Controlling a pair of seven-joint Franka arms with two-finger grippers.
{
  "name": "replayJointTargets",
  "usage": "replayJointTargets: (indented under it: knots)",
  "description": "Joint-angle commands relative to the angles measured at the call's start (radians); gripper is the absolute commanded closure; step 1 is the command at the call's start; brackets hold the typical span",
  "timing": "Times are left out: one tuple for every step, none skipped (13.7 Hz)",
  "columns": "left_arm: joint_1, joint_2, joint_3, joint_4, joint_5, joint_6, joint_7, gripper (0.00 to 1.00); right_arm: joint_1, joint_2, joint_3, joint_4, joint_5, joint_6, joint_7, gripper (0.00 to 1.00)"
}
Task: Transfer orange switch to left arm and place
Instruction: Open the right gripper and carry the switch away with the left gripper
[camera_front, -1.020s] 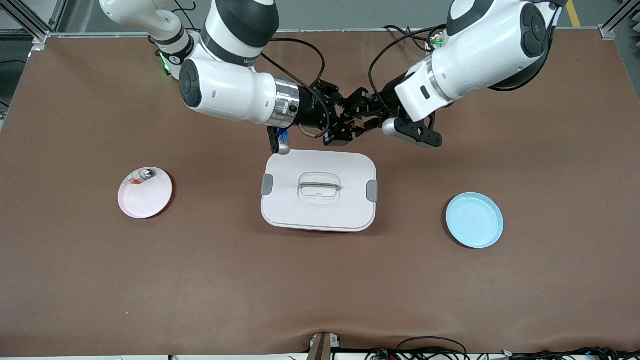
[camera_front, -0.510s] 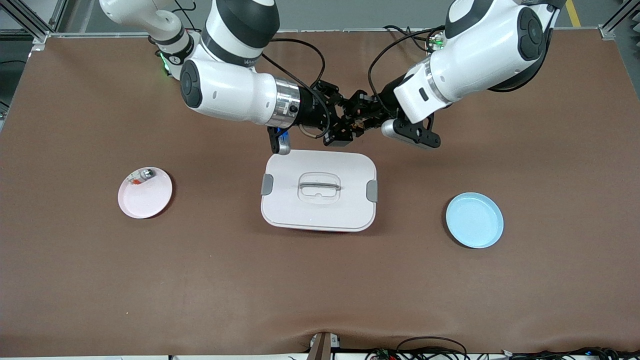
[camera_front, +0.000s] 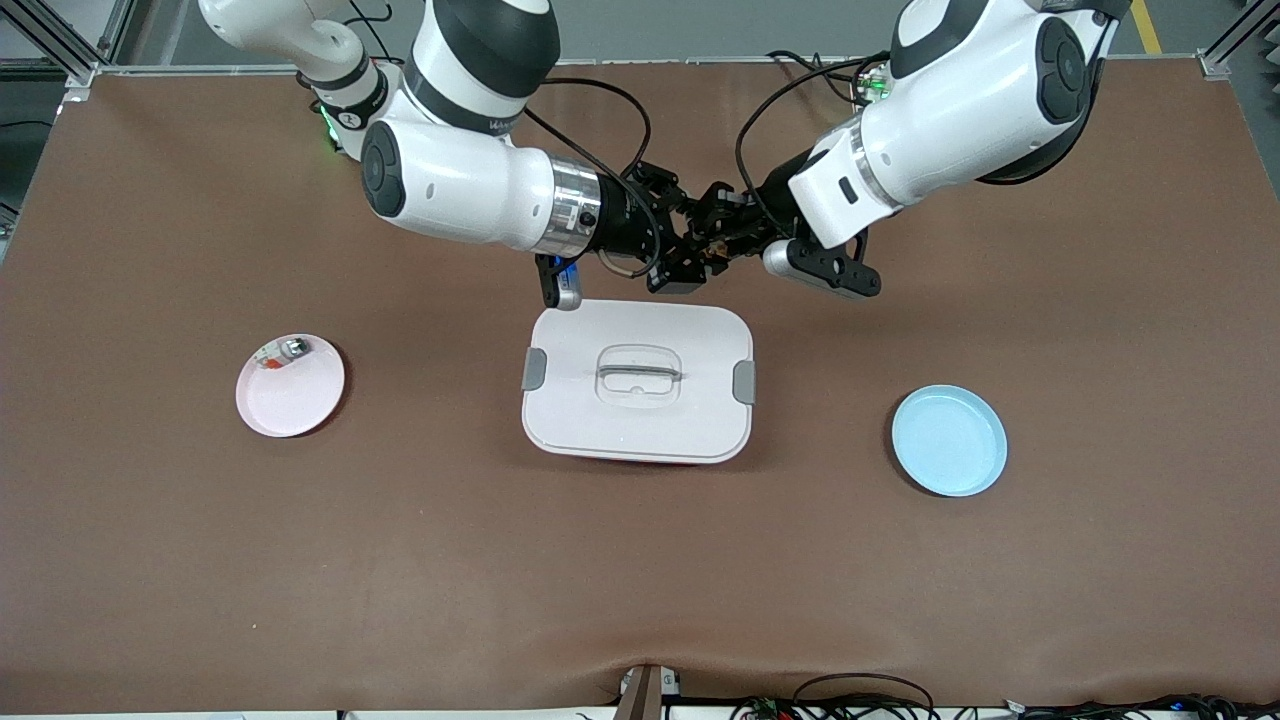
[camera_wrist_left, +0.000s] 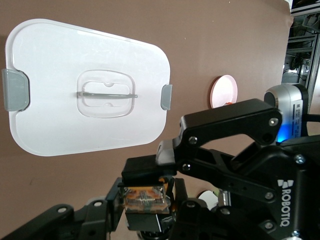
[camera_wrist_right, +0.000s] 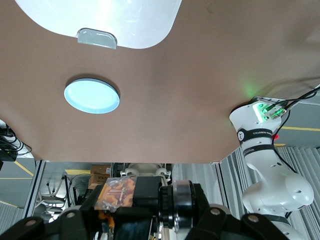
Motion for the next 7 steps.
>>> replayJointTargets:
  knots:
    - [0.005, -0.009, -0.004, -0.022, 0.001, -0.008, 0.033, 1.00, 0.006, 0.010, -0.009, 0.034, 0.017, -0.011, 0.019, 0.66]
    - [0.005, -0.009, -0.004, -0.022, 0.002, -0.008, 0.036, 1.00, 0.006, 0.010, -0.007, 0.034, 0.017, -0.013, 0.019, 0.44]
    - [0.004, -0.009, -0.004, -0.022, 0.005, -0.013, 0.035, 1.00, 0.001, 0.010, -0.007, 0.034, 0.018, -0.014, 0.019, 0.13]
    - [0.004, -0.009, -0.004, -0.022, 0.007, -0.016, 0.035, 1.00, -0.002, 0.009, -0.007, 0.034, 0.018, -0.016, 0.019, 0.00]
    - [0.004, -0.009, -0.004, -0.020, 0.007, -0.017, 0.035, 1.00, -0.005, 0.009, -0.007, 0.034, 0.020, -0.016, 0.017, 0.00]
    - [0.005, -0.011, -0.004, -0.019, 0.009, -0.026, 0.035, 1.00, -0.007, 0.009, -0.007, 0.034, 0.020, -0.017, 0.017, 0.00]
    - [0.005, -0.012, -0.004, -0.017, 0.010, -0.037, 0.035, 1.00, -0.008, 0.009, -0.007, 0.034, 0.020, -0.017, 0.016, 0.00]
